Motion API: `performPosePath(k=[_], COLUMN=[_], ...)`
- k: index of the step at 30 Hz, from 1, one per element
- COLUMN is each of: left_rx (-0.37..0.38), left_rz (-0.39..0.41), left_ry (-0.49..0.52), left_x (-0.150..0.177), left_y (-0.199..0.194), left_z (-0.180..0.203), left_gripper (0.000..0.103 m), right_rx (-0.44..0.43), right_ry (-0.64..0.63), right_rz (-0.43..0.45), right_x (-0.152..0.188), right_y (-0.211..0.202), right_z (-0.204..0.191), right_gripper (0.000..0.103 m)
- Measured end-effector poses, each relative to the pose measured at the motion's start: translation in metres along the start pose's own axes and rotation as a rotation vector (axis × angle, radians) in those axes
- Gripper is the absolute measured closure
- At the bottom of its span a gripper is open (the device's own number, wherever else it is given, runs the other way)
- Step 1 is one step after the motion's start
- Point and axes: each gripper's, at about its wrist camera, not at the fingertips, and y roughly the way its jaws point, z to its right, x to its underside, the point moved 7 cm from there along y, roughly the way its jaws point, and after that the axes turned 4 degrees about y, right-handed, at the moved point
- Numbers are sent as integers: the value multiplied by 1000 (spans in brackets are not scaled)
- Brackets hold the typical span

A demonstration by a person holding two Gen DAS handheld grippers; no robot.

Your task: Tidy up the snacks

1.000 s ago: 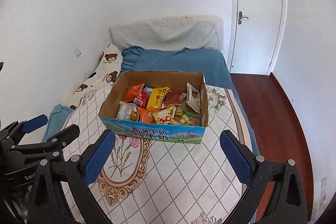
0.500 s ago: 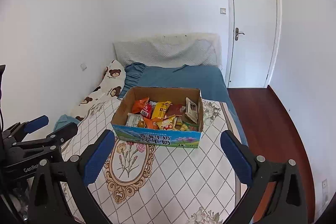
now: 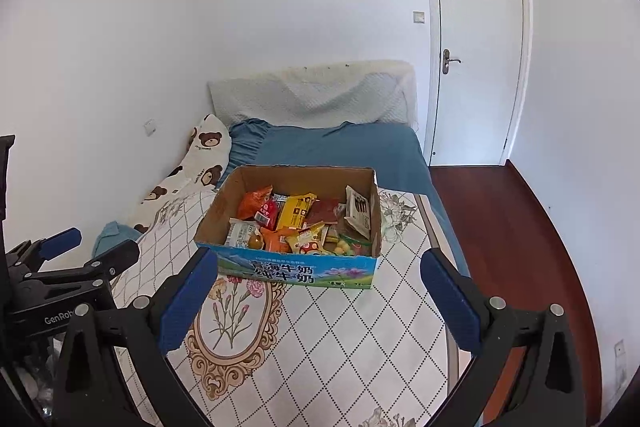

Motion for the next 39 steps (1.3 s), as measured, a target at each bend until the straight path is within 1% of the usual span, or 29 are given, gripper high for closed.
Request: performPosePath(k=[4, 7, 9, 13, 21, 28, 39], left_rx=[-20, -19, -29, -29, -29, -23, -20], left_rz=[-14, -36, -44, -78, -112, -119, -99], left_ry=[5, 9, 19, 33, 15, 27, 54], left_x=[-5, -6, -8, -11, -17, -18, -20], left_y=[20, 39, 52, 80, 113, 121, 114], left_z=[-2, -1, 0, 4, 5, 10, 20], left_gripper=[0, 0, 0, 0, 0, 0, 0], right_rx=[22, 41, 30, 38, 57, 54, 61], right_ry=[5, 8, 17, 27, 41, 56, 51], right_rz=[-8, -11, -18, -40, -78, -116, -122], right_x=[-4, -6, -8, -10, -12, -8, -6], right_y=[23, 41, 56, 84, 129, 151, 156], right_z=[7, 11, 13, 16, 22, 26, 28], right_gripper=[0, 0, 0, 0, 0, 0, 0])
